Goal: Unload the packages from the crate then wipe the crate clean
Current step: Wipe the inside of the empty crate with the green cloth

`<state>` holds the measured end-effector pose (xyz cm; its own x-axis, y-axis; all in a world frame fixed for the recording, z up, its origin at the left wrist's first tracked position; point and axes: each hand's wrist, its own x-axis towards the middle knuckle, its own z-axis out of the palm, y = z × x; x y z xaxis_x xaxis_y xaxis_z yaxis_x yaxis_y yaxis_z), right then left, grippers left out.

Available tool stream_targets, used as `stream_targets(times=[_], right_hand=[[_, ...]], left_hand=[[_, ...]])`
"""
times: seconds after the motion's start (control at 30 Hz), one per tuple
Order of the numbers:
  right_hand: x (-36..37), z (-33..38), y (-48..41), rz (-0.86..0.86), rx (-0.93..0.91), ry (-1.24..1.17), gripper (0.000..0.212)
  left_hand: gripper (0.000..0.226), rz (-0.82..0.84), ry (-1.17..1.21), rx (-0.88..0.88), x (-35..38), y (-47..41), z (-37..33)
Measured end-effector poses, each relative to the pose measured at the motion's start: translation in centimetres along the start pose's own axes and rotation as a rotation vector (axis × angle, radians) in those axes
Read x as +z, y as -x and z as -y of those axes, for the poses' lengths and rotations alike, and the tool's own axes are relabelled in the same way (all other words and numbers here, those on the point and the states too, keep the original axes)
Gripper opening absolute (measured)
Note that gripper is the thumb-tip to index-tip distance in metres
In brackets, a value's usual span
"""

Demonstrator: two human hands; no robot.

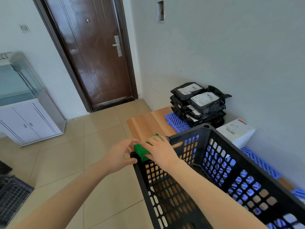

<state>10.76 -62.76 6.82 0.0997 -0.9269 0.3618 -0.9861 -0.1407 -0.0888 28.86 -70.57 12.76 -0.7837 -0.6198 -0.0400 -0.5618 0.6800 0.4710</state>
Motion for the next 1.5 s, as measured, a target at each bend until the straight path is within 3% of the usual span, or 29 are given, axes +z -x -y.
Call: stream_targets(times=[0.23, 0.6, 0.77, 0.9, 1.07, 1.27, 1.5], right_hand=[[-1.2, -3.6, 0.5, 0.05, -0.075, 0.026, 0.05], [-4.2, -12.6, 4.2, 0.138, 0.185, 0.144, 0.056], [-5.1, -15.0, 4.9, 0.176, 0.283, 0.211, 0.058], [-5.5, -16.3, 5.7, 0.187, 0.434, 0.251, 0.061], [-5.6, -15.2, 6.3, 0.136, 0.797, 0.257, 0.061], [-5.3, -12.6, 7.4, 0.06, 1.094, 0.459, 0.062], [-6.7, -9.1, 13.2, 0.066, 1.228, 0.633, 0.062]], left_hand=[[0.063, 0.069, -0.111, 0.023, -0.4, -0.7, 0.0], [0.042, 0.322, -0.446, 0.09, -2.0, -4.3, -2.5], [0.043, 0.258, -0.35, 0.27, -0.6, -8.2, -4.8], [0.038, 0.142, -0.263, 0.47, 2.1, -11.6, -7.1], [0.042, 0.132, -0.174, 0.69, 4.8, -16.7, -8.5], [0.052, 0.127, -0.103, 0.865, 7.9, -21.1, -10.3], [0.052, 0.072, -0.074, 0.996, 10.8, -22.4, -11.7]])
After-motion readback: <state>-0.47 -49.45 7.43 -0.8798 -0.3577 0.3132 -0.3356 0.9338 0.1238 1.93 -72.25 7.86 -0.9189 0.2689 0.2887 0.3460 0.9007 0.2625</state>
